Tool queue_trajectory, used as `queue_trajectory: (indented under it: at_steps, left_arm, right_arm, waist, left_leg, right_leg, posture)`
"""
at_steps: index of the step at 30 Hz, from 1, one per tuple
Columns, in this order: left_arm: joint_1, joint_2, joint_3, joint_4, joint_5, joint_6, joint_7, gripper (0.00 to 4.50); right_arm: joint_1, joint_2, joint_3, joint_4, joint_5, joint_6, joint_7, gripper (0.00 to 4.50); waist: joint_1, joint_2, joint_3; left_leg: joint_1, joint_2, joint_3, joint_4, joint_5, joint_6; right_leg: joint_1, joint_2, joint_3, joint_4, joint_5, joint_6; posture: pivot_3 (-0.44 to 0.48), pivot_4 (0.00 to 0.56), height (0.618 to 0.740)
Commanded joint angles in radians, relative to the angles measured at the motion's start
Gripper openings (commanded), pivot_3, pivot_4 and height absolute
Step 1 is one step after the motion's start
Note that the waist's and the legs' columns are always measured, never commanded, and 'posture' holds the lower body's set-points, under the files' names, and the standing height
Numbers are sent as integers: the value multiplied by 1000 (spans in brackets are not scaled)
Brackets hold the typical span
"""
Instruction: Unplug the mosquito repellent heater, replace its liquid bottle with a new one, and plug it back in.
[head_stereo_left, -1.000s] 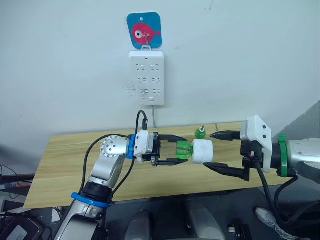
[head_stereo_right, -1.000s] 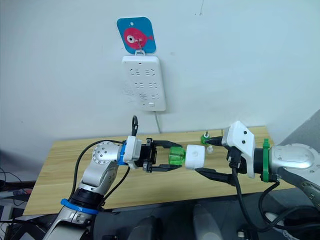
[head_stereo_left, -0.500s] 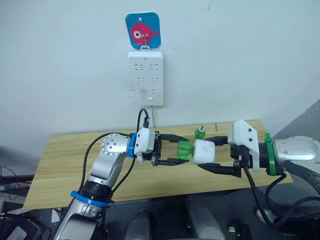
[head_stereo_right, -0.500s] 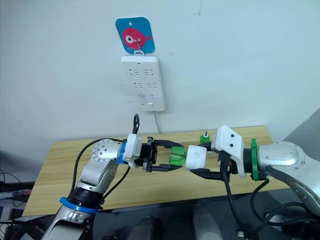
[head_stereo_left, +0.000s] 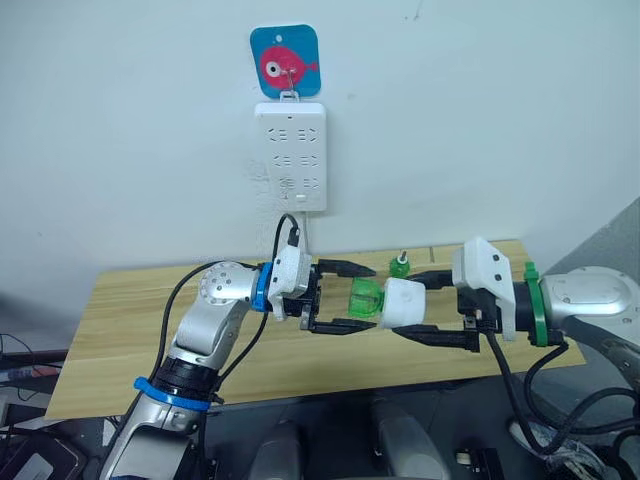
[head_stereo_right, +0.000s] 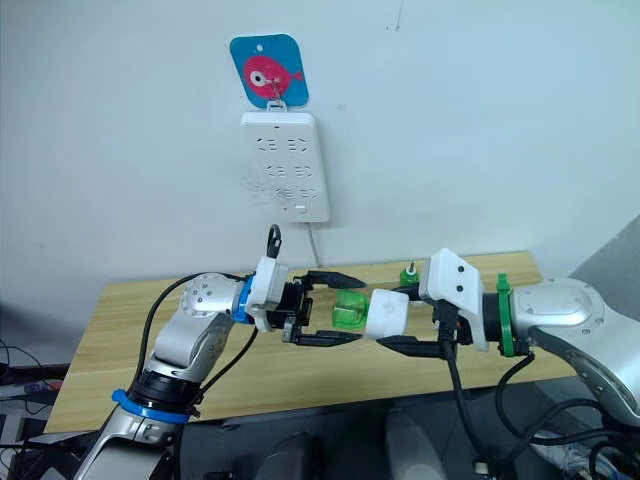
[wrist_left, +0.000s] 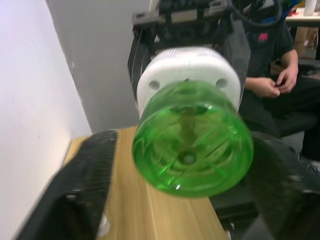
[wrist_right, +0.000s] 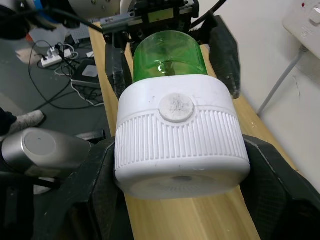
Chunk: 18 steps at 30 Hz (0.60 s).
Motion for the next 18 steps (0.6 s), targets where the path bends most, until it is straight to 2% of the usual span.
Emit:
queue_trajectory:
  at_steps: [1, 3, 4, 9, 14, 18]
  left_arm:
    - [-66, 142, -48, -43, -35, 305, -65, 4500]
    - [-136, 227, -86, -54, -69, 500, -117, 4500]
    - [-172, 241, -95, -56, -89, 571, -124, 4500]
    - [-285, 190, -99, -53, -163, 816, -63, 4500]
    - [-300, 145, -123, -34, -141, 835, -24, 4500]
    - [-298, 150, -148, -27, -138, 815, -57, 4500]
  right_arm:
    - [-26, -50, 37, 3, -129, -126, 80, 3011]
    - [-48, -95, 98, 31, -270, -257, 146, 3011]
    - [-69, -110, 130, 50, -337, -323, 178, 3011]
    - [-179, -95, 232, 136, -534, -538, 273, 3011]
    - [-235, -38, 265, 191, -618, -622, 307, 3011]
    - [-252, -6, 268, 205, -645, -656, 335, 3011]
  waist:
    - [-2, 0, 0]
    - [-9, 0, 0]
    - [-10, 0, 0]
    - [-12, 0, 0]
    - [-23, 0, 0]
    - [-26, 0, 0]
  left_leg:
    - [0, 0, 0, 0, 0, 0]
    - [0, -2, 0, 0, 0, 0]
    - [0, -1, 0, 0, 0, 0]
    - [0, -1, 0, 0, 0, 0]
    - [0, -1, -3, 0, 0, 0]
    - [1, -1, -6, 0, 0, 0]
  right_leg:
    - [0, 0, 0, 0, 0, 0]
    - [0, 2, -1, 0, 0, 0]
    - [0, 2, -1, 0, 0, 0]
    - [0, 1, 0, -1, 0, 1]
    - [-1, 1, -1, 2, 2, -4]
    - [-1, 1, 0, 2, 3, -4]
  posture:
    - [-181, 167, 740]
    - [-179, 168, 740]
    - [-179, 168, 740]
    - [-179, 169, 740]
    - [-183, 172, 740]
    - [-192, 175, 740]
